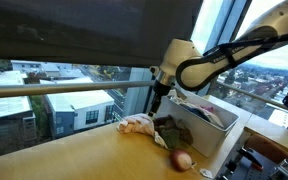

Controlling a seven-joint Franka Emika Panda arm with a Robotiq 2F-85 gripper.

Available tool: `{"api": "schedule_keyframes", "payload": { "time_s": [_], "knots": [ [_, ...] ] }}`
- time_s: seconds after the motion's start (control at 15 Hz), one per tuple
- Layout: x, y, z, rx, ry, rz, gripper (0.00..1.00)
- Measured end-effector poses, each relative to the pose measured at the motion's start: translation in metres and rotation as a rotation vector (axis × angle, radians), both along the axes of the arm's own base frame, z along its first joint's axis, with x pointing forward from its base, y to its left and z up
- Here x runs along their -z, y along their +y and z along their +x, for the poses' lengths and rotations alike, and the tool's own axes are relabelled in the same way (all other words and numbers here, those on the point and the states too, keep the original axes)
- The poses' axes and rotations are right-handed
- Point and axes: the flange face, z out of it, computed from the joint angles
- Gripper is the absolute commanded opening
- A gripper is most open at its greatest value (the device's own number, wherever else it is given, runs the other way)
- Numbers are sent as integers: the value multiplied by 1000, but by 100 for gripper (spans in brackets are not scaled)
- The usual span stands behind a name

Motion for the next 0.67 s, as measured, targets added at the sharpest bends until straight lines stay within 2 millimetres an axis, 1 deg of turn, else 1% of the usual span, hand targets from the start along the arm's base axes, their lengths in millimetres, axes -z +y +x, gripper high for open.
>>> {"api": "schedule_keyframes", "payload": {
  "time_s": [0.2,0.47,0.53,0.6,0.67],
  "knots": [
    [21,7,7,20,21,33,100],
    [60,4,9,54,67,56,100],
    [71,3,8,64,82,62,75],
    [81,2,6,72,97,69,72],
    [90,3,3,80,113,77,66]
  ]
}}
